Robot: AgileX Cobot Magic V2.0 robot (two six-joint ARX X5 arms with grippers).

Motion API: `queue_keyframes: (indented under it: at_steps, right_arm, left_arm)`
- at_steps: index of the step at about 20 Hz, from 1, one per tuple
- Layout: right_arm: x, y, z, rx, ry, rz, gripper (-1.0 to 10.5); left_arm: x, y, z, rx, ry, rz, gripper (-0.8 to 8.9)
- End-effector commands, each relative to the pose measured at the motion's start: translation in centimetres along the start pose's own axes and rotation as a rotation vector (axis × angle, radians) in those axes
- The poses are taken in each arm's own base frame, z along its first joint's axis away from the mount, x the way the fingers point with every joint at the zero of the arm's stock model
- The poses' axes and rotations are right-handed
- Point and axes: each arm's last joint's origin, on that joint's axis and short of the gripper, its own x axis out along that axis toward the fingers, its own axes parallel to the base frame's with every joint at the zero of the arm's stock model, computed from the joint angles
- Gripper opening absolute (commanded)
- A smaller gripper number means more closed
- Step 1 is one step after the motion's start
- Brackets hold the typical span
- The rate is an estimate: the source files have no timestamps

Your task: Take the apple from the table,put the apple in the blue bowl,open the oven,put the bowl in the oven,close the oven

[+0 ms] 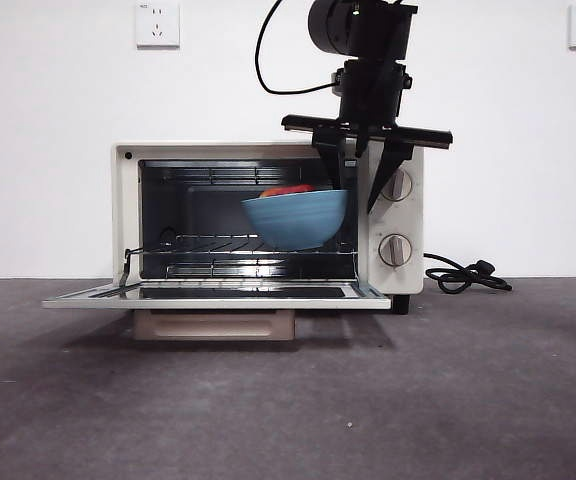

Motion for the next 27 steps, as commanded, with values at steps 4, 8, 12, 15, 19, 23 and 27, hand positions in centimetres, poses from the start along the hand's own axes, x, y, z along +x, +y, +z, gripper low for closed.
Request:
queue_keyframes:
  at_steps: [4,8,12,15,19,23,27]
  right_arm:
    - [-1.9,0.2,0.3,-0.014,-0.055,0.032,1.6]
    - [-2.7,0.1,0.5,-0.029,-0.079,0.048,1.6]
    - [-3.9,0.1,0.7,-0.028,-0.109,0.069,1.6]
    - [-5.1,-0.1,0.9,-0.047,-0.139,0.089,1.6]
    - [-7.0,-0.4,1.0,-0.084,-0.169,0.108,1.6]
    - [-9.4,-1.0,0.7,-0.144,-0.188,0.114,1.6]
    - [-12.4,-1.5,-0.2,-0.264,-0.200,0.115,1.6]
  left_arm:
    - [0.2,0.0,0.0,0.007,0.005,-0.001,-0.05]
    - [0.3,0.1,0.1,0.005,0.010,0.000,-0.05]
    - [0.5,0.2,0.3,0.003,0.017,0.001,-0.05]
    - [0.8,0.3,0.5,0.002,0.019,0.007,-0.05]
    - [1.0,0.5,0.9,0.008,0.002,0.035,-0.05]
    - [1.5,0.9,1.3,0.006,0.004,0.137,-0.05]
    - [2.0,1.9,1.8,-0.045,0.010,0.327,-0.05]
